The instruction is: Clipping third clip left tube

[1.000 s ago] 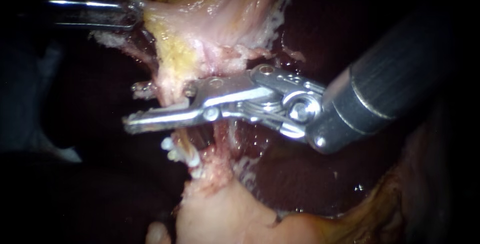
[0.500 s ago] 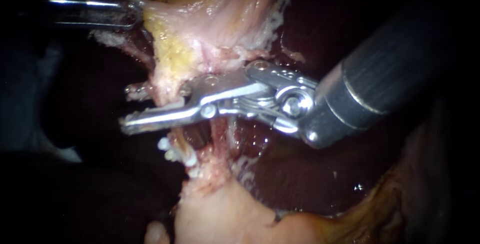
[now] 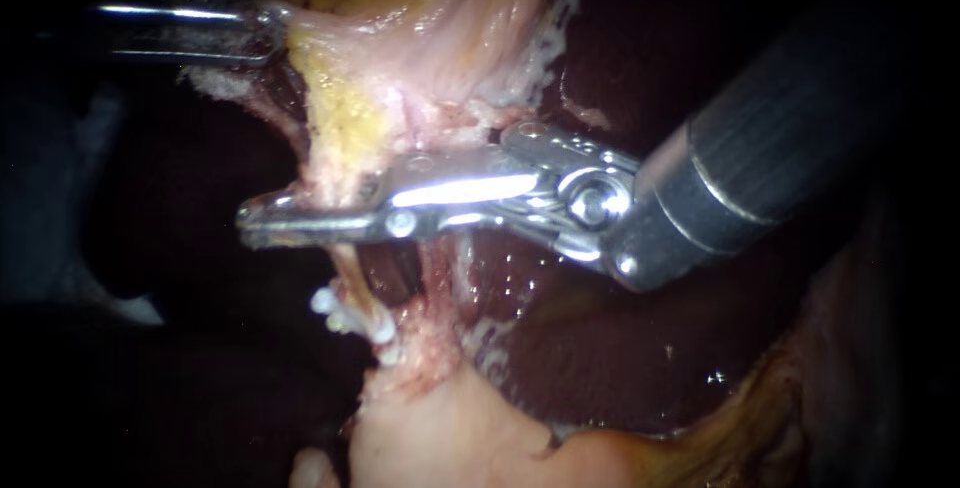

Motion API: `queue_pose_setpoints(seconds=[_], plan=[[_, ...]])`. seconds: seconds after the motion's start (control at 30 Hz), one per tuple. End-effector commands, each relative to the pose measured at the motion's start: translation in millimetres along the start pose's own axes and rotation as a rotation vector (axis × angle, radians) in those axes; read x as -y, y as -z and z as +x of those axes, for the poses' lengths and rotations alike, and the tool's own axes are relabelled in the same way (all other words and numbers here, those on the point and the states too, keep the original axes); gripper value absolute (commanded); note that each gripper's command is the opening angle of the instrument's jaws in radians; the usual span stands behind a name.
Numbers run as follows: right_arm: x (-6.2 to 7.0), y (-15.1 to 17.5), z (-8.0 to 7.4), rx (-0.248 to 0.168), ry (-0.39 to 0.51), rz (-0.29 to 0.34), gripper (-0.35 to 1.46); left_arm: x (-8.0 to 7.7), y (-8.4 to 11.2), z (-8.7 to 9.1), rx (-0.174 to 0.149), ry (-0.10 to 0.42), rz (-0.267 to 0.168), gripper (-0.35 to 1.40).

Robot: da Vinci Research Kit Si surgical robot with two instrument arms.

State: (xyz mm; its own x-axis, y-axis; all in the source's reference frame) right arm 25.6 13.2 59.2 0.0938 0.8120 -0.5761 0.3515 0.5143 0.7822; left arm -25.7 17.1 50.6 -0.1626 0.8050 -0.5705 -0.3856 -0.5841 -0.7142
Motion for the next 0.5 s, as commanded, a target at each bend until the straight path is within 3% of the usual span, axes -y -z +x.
queue_pose_setpoints(seconds=[0.03,0.5], plan=[[0.0,0.0,-0.1,-0.001,-0.004,-0.002,-0.35,0.0,0.0,0.0,0.0,0.0,0.0,-0.35],[0.1,0.1,-0.1,0.012,-0.005,-0.01,-0.35,0.1,0.0,0.0,0.0,0.0,0.0,-0.35]])
